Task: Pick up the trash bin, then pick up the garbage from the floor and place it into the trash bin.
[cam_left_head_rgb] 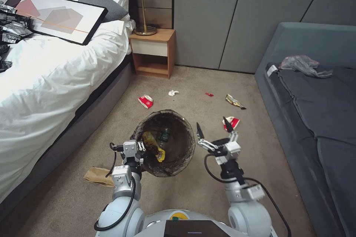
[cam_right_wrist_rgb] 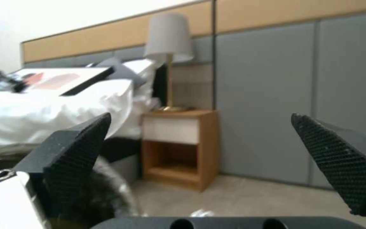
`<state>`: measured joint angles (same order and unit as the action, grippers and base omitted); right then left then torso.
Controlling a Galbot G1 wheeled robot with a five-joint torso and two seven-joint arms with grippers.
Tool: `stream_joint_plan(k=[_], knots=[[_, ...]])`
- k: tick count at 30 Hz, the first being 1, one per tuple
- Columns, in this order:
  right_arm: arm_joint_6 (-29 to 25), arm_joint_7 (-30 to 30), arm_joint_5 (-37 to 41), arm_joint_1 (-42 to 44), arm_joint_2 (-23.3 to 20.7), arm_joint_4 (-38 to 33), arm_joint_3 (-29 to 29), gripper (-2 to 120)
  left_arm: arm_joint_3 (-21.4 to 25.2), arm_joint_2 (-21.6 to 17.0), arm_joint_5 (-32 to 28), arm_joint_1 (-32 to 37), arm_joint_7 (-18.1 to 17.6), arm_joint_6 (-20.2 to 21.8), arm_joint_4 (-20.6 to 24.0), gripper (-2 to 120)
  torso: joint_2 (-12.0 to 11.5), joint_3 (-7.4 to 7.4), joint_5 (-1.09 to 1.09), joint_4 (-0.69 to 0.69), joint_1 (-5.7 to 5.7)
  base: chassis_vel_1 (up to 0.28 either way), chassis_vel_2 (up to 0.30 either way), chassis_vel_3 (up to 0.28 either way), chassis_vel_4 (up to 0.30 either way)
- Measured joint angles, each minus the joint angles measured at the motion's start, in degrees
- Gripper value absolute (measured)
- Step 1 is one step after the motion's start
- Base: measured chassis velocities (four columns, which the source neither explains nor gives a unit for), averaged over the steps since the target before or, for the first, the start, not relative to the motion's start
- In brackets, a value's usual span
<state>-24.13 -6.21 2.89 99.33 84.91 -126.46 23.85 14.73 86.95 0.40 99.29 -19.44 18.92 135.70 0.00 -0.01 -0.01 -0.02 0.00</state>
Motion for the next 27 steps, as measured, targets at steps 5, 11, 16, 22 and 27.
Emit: stream_joint_plan(k=[5,11,16,22,27], knots=[[-3.0,0.6,-1.2,1.5,2.0,0.6,1.7,100,0.0,0.0,0.0,0.0,0.0,0.0,0.0,2,0.0,0.0,0.0,0.02,0.0,0.0,0.0,0.0,0.0],[-5.4,2.5,-1.5,2.9,4.1,1.4,4.1,100,0.0,0.0,0.0,0.0,0.0,0.0,0.0,2,0.0,0.0,0.0,0.03,0.0,0.0,0.0,0.0,0.0],[-7.3,3.8,-1.6,4.7,6.3,2.5,7.9,100,0.0,0.0,0.0,0.0,0.0,0.0,0.0,2,0.0,0.0,0.0,0.02,0.0,0.0,0.0,0.0,0.0],[-8.5,3.8,-1.5,5.5,7.5,3.3,9.4,100,0.0,0.0,0.0,0.0,0.0,0.0,0.0,2,0.0,0.0,0.01,0.02,0.0,0.0,0.0,0.0,0.0],[-8.6,3.0,-1.4,5.2,7.4,3.5,10.0,100,0.0,0.0,0.0,0.0,0.0,0.0,0.0,2,0.0,0.0,0.01,0.02,0.0,0.0,0.0,0.0,0.0]])
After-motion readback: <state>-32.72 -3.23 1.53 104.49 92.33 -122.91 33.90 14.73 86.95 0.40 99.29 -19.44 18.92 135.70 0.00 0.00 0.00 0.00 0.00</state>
